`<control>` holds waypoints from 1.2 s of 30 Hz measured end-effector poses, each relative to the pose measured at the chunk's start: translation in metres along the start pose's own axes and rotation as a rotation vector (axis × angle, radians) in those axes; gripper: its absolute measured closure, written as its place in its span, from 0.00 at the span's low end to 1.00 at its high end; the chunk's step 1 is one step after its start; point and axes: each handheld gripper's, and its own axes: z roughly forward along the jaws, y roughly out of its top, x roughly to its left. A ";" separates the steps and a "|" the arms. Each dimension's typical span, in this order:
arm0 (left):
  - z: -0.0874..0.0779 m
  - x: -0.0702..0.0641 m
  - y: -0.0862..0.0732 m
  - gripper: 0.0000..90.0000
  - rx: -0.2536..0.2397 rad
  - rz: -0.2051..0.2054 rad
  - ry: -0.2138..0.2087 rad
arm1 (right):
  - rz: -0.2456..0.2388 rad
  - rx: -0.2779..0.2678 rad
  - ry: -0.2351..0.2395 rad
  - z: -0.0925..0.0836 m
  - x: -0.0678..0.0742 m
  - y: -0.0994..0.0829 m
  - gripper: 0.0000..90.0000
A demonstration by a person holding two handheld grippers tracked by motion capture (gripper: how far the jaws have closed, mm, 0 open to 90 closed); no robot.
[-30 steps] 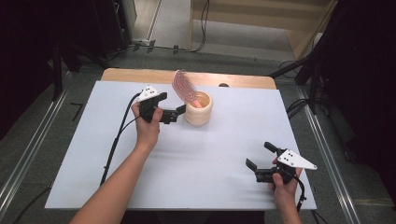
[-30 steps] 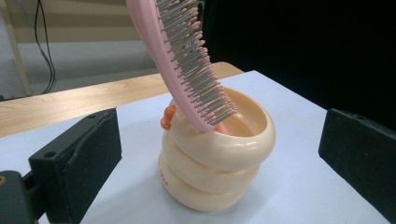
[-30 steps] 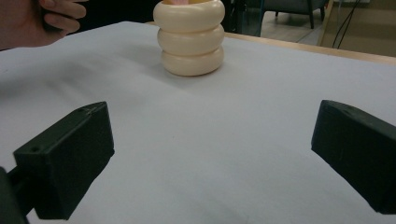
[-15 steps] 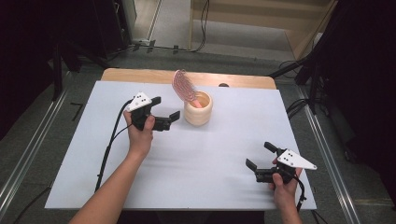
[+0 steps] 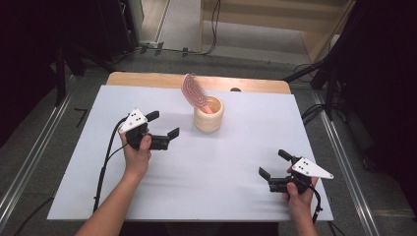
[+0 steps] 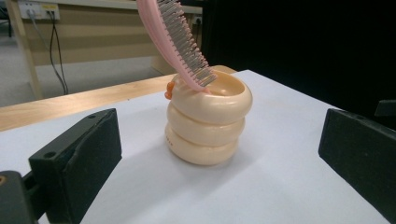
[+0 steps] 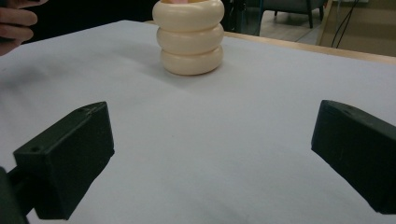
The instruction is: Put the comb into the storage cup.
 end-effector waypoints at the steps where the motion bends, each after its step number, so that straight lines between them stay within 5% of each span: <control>1: -0.002 0.000 -0.001 0.00 -0.001 -0.001 0.000 | 0.000 -0.001 0.000 0.000 0.000 0.000 0.00; 13: -0.026 -0.004 -0.016 0.00 -0.002 0.009 0.012 | 0.001 -0.002 -0.002 0.000 0.000 0.000 0.00; 20: -0.038 -0.011 -0.017 0.00 0.004 0.072 0.028 | 0.001 -0.001 -0.002 0.000 0.000 0.000 0.00; 36: -0.067 -0.012 -0.034 0.00 -0.012 0.070 0.079 | 0.001 0.000 -0.005 0.000 0.000 0.000 0.00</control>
